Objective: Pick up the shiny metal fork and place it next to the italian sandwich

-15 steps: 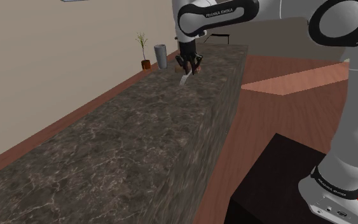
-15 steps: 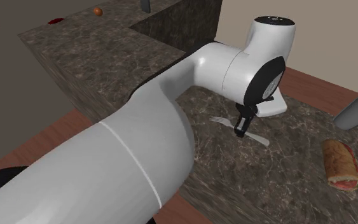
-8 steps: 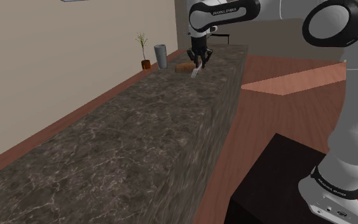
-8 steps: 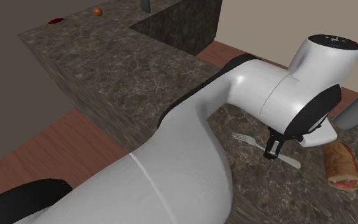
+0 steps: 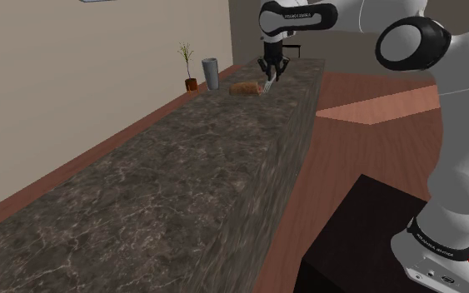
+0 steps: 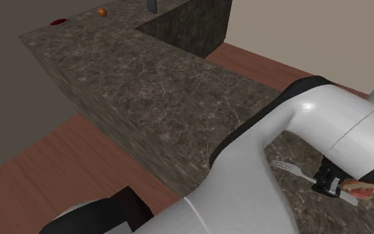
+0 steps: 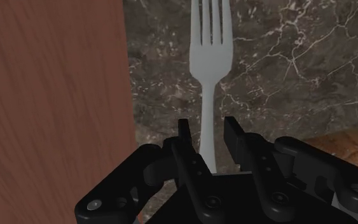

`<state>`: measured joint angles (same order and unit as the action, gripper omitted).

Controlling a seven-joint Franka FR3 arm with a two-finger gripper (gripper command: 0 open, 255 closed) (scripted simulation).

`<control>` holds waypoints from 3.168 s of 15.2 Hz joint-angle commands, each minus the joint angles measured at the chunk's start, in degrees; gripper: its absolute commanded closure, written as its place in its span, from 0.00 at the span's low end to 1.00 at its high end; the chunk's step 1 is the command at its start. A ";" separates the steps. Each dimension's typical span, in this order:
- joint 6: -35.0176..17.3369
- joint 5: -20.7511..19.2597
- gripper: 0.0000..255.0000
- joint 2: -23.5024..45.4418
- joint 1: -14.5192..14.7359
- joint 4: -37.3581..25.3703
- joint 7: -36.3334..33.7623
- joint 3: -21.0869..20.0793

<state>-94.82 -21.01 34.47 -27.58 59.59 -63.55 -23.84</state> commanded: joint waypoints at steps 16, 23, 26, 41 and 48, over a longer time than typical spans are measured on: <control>-7.48 -0.91 1.00 4.88 -3.37 2.24 2.86 1.31; -12.63 -1.34 1.00 5.04 -4.17 7.45 1.74 1.48; -14.65 -1.60 1.00 5.37 -4.38 9.24 1.28 1.61; -16.78 -1.94 0.00 5.89 -4.54 10.94 0.79 1.80; -11.03 -1.01 0.00 3.83 -3.87 7.08 1.58 1.17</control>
<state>-106.43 -22.14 38.65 -31.44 66.85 -62.07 -22.60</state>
